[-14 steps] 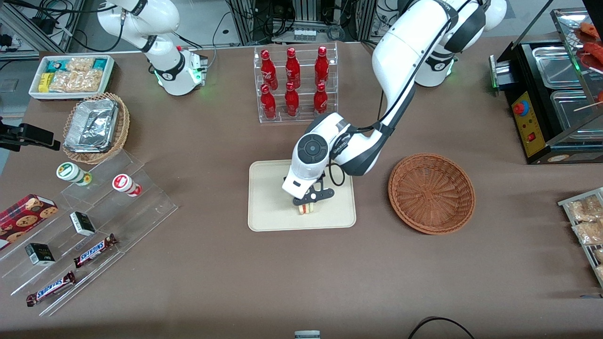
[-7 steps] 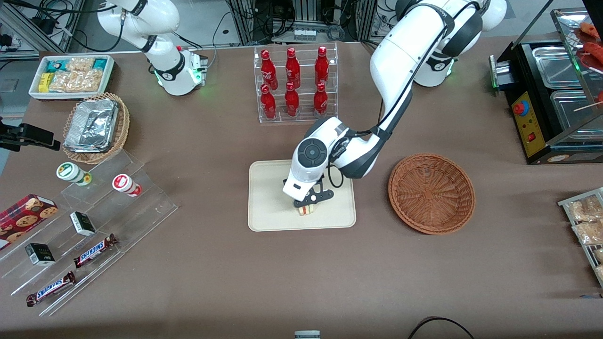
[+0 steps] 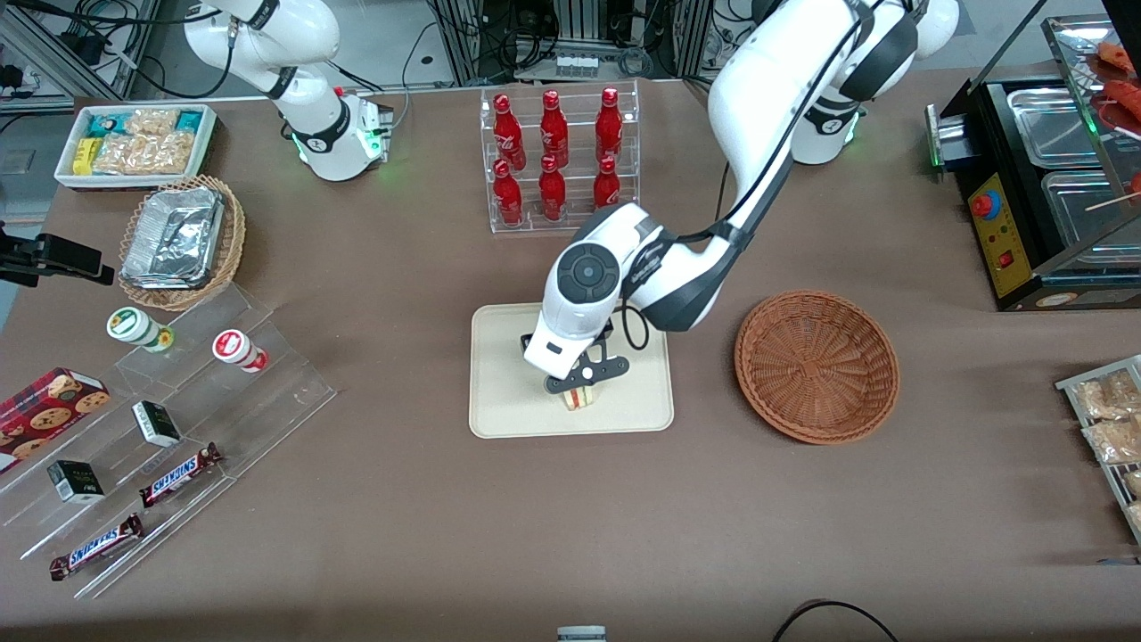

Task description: Place sandwich from basket to tray

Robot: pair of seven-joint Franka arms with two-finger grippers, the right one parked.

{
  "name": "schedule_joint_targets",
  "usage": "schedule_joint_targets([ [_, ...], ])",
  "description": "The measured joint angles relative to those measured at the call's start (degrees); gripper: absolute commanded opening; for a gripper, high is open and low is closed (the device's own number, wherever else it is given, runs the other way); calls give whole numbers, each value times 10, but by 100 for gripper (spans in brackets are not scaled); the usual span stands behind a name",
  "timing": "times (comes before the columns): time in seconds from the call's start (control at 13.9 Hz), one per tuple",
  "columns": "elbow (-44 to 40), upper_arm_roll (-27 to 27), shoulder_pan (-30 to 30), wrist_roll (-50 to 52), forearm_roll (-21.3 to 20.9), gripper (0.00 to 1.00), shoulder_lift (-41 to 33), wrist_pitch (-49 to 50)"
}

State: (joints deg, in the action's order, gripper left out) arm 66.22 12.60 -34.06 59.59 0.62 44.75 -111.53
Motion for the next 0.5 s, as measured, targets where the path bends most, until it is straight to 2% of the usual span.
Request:
schedule_joint_targets([
  [0.22,-34,-7,20,-48,-3,100,-30,69],
  [0.5,-34,-11,96,-172,-13,100,-66,154],
])
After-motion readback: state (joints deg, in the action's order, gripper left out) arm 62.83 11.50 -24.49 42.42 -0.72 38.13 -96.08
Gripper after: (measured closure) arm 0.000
